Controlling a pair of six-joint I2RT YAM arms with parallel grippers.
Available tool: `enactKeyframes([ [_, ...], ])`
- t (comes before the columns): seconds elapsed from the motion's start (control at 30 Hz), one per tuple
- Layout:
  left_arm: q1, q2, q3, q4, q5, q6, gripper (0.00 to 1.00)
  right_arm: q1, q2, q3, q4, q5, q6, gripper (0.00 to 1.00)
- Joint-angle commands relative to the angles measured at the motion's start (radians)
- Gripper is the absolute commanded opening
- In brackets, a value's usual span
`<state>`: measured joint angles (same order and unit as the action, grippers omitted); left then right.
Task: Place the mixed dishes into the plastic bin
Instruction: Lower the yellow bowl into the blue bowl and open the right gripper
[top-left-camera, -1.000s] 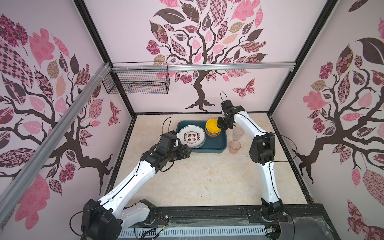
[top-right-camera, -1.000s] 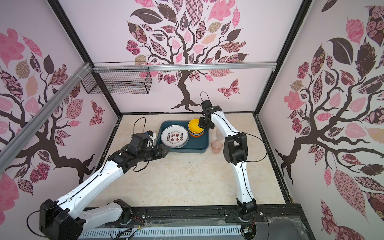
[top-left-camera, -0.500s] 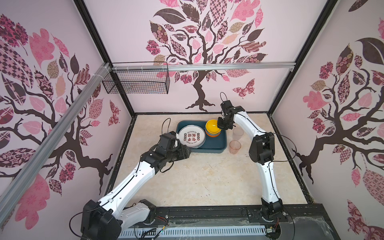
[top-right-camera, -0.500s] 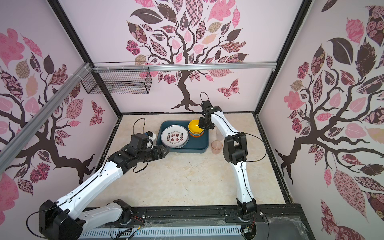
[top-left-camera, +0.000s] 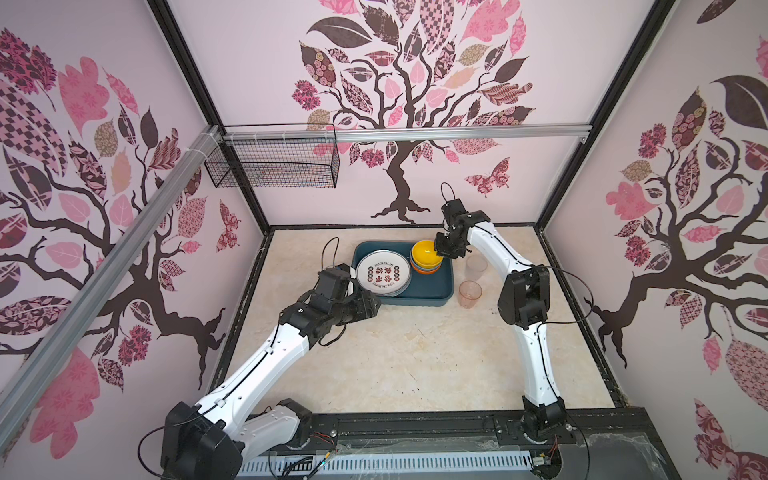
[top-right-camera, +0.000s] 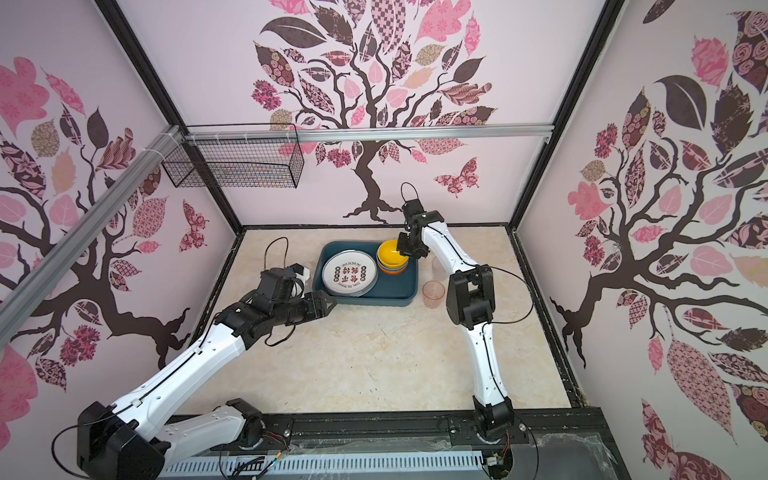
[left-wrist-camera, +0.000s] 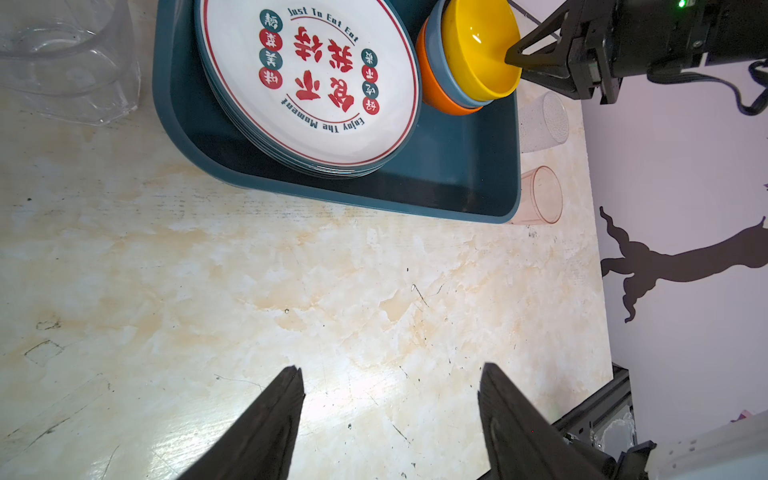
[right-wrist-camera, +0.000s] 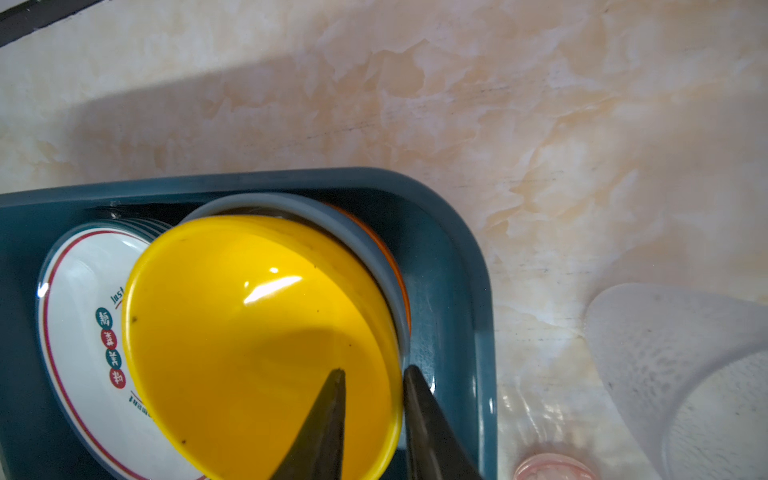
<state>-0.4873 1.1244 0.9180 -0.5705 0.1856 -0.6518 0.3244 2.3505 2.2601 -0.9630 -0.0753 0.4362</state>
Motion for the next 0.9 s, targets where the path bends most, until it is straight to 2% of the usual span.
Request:
enactKeyframes([
  [0.0, 0.011, -0.021, -0.019, -0.003, 0.0, -0.003, 0.7, 0.001, -0.039, 0.011, -0.031, 0.025, -0.016, 0.3],
  [0.2, 0.043, -0.023, -0.01, -0.021, 0.002, -0.018, 0.7, 0.001, -0.188, -0.139, 0.03, 0.03, -0.015, 0.33],
  [0.43, 0.128, -0.021, 0.004, -0.057, 0.028, -0.027, 0.7, 0.002, -0.388, -0.376, 0.145, -0.009, 0.001, 0.35],
  [0.87, 0.303, 0.033, 0.048, -0.101, 0.031, -0.05, 0.67, 0.042, -0.791, -0.901, 0.37, -0.086, 0.024, 0.4],
])
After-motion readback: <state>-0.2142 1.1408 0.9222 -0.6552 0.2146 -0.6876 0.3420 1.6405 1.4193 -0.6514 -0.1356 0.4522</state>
